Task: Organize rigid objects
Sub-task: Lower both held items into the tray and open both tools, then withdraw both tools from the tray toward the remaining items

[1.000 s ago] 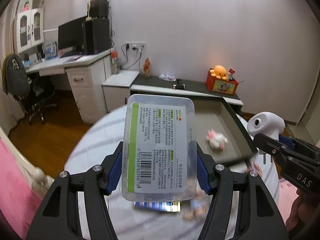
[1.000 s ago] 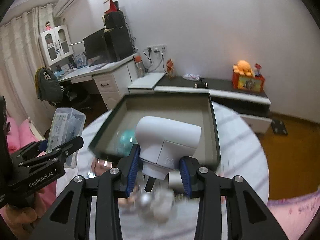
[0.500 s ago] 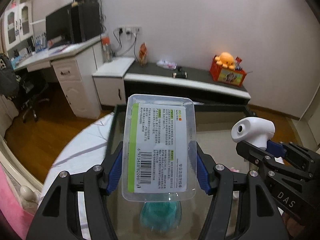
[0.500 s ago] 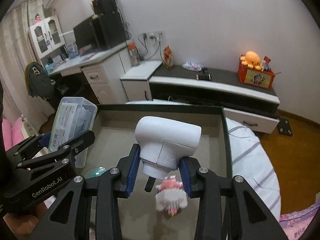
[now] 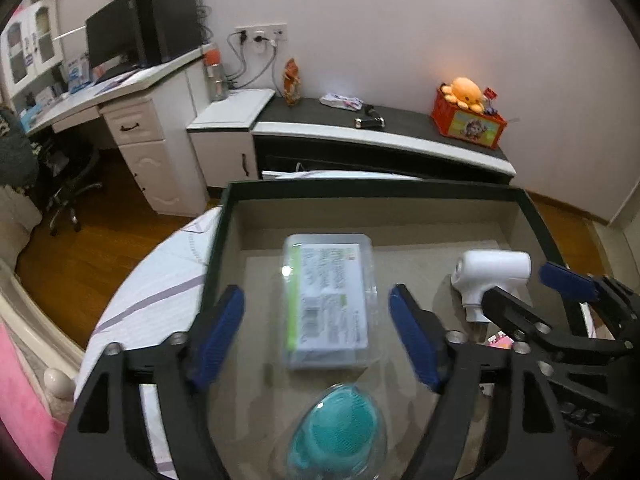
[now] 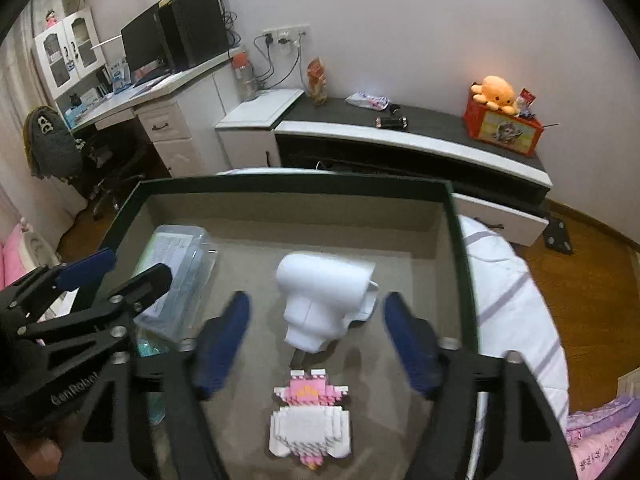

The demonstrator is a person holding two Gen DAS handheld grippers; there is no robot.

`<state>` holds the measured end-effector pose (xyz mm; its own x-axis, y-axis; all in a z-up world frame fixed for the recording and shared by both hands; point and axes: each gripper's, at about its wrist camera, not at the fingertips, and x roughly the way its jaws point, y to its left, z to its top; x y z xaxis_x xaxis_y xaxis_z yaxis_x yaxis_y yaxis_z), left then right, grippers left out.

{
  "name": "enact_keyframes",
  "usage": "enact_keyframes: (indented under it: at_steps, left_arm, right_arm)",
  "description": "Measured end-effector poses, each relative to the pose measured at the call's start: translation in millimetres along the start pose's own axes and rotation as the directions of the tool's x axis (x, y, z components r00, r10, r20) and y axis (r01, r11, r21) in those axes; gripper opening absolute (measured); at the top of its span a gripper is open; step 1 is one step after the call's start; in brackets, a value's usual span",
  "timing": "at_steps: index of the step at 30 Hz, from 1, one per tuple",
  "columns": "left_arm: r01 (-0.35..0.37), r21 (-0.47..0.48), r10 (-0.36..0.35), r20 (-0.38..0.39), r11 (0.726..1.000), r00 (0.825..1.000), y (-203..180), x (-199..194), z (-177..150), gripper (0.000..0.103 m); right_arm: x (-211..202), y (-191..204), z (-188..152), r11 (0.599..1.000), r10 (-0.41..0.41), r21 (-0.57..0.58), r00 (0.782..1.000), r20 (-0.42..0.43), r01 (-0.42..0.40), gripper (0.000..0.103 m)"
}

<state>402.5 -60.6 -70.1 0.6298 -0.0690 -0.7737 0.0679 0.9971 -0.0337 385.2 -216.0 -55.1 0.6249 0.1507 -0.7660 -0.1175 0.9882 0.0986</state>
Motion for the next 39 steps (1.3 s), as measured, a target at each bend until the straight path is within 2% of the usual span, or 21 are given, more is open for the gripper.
enact_keyframes:
  at_steps: [1, 3, 4, 5, 9, 21, 32, 39]
  left_arm:
    - [0.0, -0.006, 0.0, 0.012, 1.0, 1.0, 3, -5, -1, 0.093]
    - [-0.017, -0.014, 0.018, 0.054, 1.0, 0.998, 8, -23, -5, 0.096]
    - [-0.027, -0.014, 0.028, 0.069, 1.0, 0.997, 11, -31, -6, 0.1]
    - [-0.034, -0.015, 0.035, 0.087, 0.999, 0.996, 12, -40, -7, 0.103]
    - [-0.062, -0.046, 0.068, 0.154, 0.997, 0.986, 19, -80, -17, 0.103]
    - [-0.031, -0.071, 0.049, 0.272, 0.997, 0.961, 26, -179, -62, 0.103]
    - [-0.042, -0.097, 0.073, 0.338, 0.994, 0.938, 34, -233, -109, 0.103]
    - [-0.047, -0.084, 0.075, 0.358, 0.995, 0.931, 29, -251, -139, 0.103]
  right_arm:
    - [-6, -3, -1, 1.0, 0.008, 0.012, 1.0, 0.01, -0.009, 0.086]
    - [-16, -3, -2, 1.0, 0.008, 0.02, 1.0, 0.026, -0.008, 0.091]
    - [-21, -2, -2, 1.0, -0.002, 0.021, 0.999, 0.036, 0.001, 0.103]
    - [-28, 0, -3, 1.0, -0.011, 0.023, 0.999, 0.053, 0.01, 0.103]
    - [-64, 2, -10, 0.999, -0.023, 0.052, 0.994, 0.111, 0.017, 0.103]
    - [-152, 36, -45, 0.999, -0.024, 0.032, 0.974, 0.227, 0.017, 0.103]
    - [-209, 38, -85, 0.998, -0.042, 0.051, 0.952, 0.305, 0.028, 0.103]
    - [-235, 30, -110, 0.996, -0.055, 0.08, 0.941, 0.335, 0.03, 0.103]
